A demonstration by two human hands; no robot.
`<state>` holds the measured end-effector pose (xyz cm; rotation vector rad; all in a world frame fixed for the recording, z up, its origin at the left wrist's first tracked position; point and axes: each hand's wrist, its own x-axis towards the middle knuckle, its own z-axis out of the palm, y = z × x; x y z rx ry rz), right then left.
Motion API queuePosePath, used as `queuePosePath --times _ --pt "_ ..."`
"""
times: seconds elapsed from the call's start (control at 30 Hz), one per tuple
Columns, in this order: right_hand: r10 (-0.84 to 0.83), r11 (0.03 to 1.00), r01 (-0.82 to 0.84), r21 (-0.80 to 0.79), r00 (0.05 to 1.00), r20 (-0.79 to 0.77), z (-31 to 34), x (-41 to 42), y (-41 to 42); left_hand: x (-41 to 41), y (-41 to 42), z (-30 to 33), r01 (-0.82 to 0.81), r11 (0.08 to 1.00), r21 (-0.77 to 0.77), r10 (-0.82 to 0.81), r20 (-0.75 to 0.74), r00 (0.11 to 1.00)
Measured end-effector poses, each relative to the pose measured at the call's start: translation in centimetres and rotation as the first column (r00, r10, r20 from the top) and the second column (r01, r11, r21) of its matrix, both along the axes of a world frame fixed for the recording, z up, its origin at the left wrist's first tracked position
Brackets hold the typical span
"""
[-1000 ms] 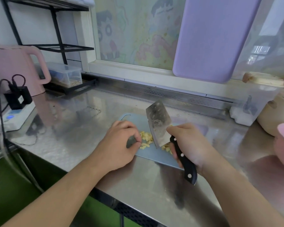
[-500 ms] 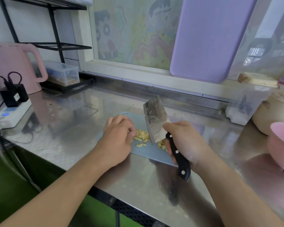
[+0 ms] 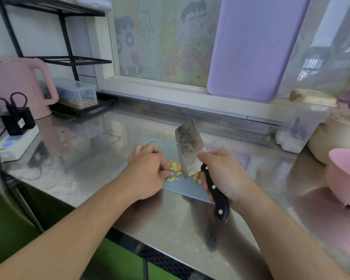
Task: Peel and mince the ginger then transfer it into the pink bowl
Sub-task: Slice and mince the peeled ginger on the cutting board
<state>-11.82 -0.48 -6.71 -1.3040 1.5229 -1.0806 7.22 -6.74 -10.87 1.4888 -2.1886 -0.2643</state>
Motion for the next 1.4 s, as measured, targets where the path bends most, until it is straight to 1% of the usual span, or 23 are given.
queuePosePath --times 0.1,0.2,0.3,0.47,0.53,0.7,0.87,1.07,1.13,1.17,1.2,1.23,1.27,1.3,1.33,1.37,1.4 --pt "-0.015 1.000 0.015 0.002 1.000 -0.010 0.0 0.0 -0.1 -0.3 -0.2 -0.5 0.024 0.999 -0.025 -0.023 0.040 0.999" --pt "-0.032 0.999 0.032 0.006 0.999 -0.001 -0.1 0.0 -0.2 -0.3 0.2 -0.9 0.055 0.995 -0.084 -0.054 0.021 0.998" --pt "-0.026 1.000 0.026 0.007 1.000 0.008 -0.1 0.0 -0.1 -0.2 0.4 -1.1 0.052 0.986 -0.159 -0.062 -0.058 0.996" --pt "-0.031 0.999 0.031 0.009 0.999 0.032 -0.1 0.0 -0.2 0.1 0.6 -1.1 0.008 0.989 -0.148 -0.038 -0.196 0.980" --pt "-0.031 1.000 0.031 0.005 0.999 0.034 -0.1 0.0 -0.2 0.3 0.7 -1.1 0.011 0.987 -0.159 -0.046 -0.216 0.975" --pt "-0.019 1.000 0.019 0.001 0.999 0.045 0.0 0.1 0.0 0.3 0.9 -1.2 0.060 0.987 -0.150 -0.080 -0.135 0.988" --pt "-0.020 1.000 0.020 -0.005 0.999 0.046 -0.1 0.1 -0.1 0.3 0.9 -1.0 0.035 0.995 -0.090 -0.048 -0.153 0.987" --pt "-0.018 1.000 0.018 0.002 0.999 0.047 -0.1 0.2 0.0 0.1 0.7 -1.2 0.041 0.997 -0.058 -0.046 -0.087 0.995" --pt "-0.016 1.000 0.016 0.002 0.999 0.045 -0.1 0.2 0.1 0.1 0.4 -1.3 0.057 0.995 -0.086 -0.064 -0.076 0.995" --pt "-0.015 1.000 0.015 0.002 0.999 0.044 0.0 0.2 0.1 0.2 0.3 -1.4 0.061 0.992 -0.107 -0.072 -0.105 0.992" --pt "-0.016 1.000 0.016 0.003 0.999 0.047 0.0 0.2 0.2 0.3 0.2 -1.3 0.054 0.990 -0.128 -0.076 -0.175 0.982" --pt "-0.017 1.000 0.017 0.008 0.999 0.051 0.0 0.2 0.2 0.4 0.2 -1.3 0.026 0.990 -0.139 -0.065 -0.286 0.956" --pt "-0.017 1.000 0.016 0.017 0.998 0.058 0.0 0.2 0.2 0.7 0.1 -1.2 -0.030 0.991 -0.130 -0.027 -0.421 0.906" --pt "-0.009 1.000 0.008 0.028 0.998 0.065 0.1 0.3 0.3 1.0 0.1 -1.0 -0.105 0.990 -0.090 0.037 -0.556 0.830" --pt "0.005 0.999 -0.008 0.039 0.997 0.072 0.1 0.5 0.4 1.2 0.1 -0.8 -0.174 0.984 -0.032 0.108 -0.669 0.735" --pt "0.023 0.998 -0.027 0.049 0.997 0.079 0.1 0.7 0.5 1.4 -0.1 -0.7 -0.227 0.974 0.022 0.168 -0.744 0.647" --pt "0.037 0.997 -0.043 0.062 0.995 0.089 0.1 0.9 0.6 1.5 -0.2 -0.7 -0.264 0.963 0.055 0.207 -0.777 0.594"
